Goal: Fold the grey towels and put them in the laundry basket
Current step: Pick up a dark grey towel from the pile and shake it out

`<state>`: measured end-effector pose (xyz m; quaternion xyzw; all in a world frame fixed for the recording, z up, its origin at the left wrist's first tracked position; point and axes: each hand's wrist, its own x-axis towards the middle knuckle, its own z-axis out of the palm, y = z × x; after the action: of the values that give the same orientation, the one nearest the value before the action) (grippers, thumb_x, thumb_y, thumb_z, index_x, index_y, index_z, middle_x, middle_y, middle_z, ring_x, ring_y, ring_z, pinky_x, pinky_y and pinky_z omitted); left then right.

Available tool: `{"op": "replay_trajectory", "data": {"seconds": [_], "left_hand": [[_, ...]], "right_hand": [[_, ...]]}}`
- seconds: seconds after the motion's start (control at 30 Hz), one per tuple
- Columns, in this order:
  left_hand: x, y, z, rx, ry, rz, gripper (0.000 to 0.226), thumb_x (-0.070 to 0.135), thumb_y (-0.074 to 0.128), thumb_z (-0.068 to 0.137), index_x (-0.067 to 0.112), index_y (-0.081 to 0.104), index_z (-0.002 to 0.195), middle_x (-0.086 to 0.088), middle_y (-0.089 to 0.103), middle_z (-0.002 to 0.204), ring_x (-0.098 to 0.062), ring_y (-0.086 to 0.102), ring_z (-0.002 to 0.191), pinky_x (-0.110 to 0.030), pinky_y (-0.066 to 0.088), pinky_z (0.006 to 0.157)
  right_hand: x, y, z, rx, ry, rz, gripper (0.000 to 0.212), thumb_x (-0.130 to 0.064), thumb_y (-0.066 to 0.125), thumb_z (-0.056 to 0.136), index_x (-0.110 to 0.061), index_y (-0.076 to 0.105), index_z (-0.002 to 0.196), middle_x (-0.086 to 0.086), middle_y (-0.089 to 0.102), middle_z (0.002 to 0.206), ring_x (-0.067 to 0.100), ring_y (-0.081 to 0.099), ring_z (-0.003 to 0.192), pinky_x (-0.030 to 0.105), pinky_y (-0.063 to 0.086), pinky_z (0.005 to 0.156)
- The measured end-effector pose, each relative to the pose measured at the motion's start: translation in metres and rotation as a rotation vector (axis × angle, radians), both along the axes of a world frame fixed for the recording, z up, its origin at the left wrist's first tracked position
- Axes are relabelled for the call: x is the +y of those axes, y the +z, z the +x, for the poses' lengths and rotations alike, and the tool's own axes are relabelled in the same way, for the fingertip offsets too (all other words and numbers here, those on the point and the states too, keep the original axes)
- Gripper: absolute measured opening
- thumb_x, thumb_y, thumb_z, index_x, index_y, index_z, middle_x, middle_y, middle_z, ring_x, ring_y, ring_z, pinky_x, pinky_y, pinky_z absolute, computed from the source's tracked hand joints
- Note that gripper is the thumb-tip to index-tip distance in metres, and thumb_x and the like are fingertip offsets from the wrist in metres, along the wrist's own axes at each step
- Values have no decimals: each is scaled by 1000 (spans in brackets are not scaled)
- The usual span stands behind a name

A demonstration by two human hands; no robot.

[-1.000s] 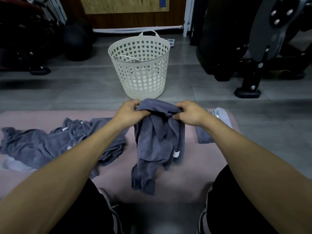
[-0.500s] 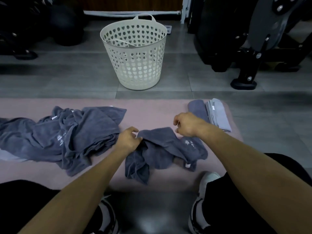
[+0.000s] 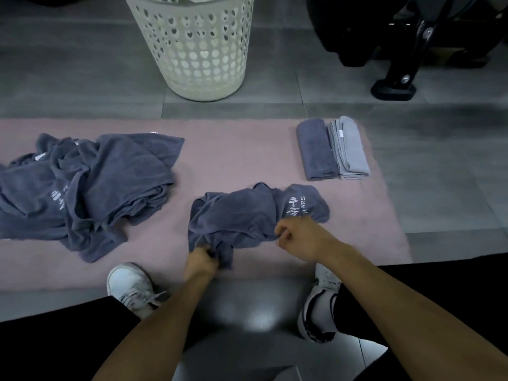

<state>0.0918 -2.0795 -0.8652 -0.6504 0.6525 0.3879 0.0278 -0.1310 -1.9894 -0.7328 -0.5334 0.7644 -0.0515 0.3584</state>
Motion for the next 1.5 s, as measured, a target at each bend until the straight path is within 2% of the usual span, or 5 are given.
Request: {"op": "replay_trajectory", "data": {"seconds": [0.13, 0.43, 0.63, 1.03, 1.5], "left_hand": [[-16, 43, -7, 371, 311, 96, 32, -1, 67, 84, 20, 70, 59, 3, 68, 58, -26, 64, 68, -31, 55, 67], [-22, 163, -22, 897, 300, 186, 3, 8, 71, 85, 6, 71, 88, -13, 69, 84, -21, 65, 75, -29, 55, 67], [-10, 179, -22, 1031, 331, 140, 12, 1, 64, 88, 7, 67, 97, -5, 71, 80, -14, 67, 75, -22, 57, 68], [42, 80, -48, 417, -140, -81, 68, 56, 80, 62, 18, 61, 116, 5, 66, 106, -15, 63, 94, -32, 53, 77], [-9, 139, -55, 574, 105, 124, 5, 13, 71, 84, 10, 71, 80, -6, 69, 76, -15, 60, 69, -24, 49, 62]], "right_hand": [[6, -2, -1, 6, -63, -58, 10, -19, 62, 83, -24, 66, 91, -1, 69, 90, 19, 65, 86, 32, 53, 78], [-17, 36, 28, -278, -119, -323, 43, -38, 81, 74, -18, 66, 109, -9, 65, 95, 6, 63, 87, 19, 51, 79], [-25, 50, 36, -310, -189, -451, 26, -9, 66, 88, -12, 56, 64, -5, 57, 53, 15, 63, 58, 22, 43, 52], [-13, 91, 26, -940, -764, -584, 17, 9, 50, 93, -5, 57, 88, 24, 64, 87, 30, 72, 71, 27, 59, 63], [5, 30, 8, 37, -58, -337, 68, -40, 73, 80, -23, 45, 139, -1, 55, 135, 19, 54, 119, 34, 47, 96]]}}
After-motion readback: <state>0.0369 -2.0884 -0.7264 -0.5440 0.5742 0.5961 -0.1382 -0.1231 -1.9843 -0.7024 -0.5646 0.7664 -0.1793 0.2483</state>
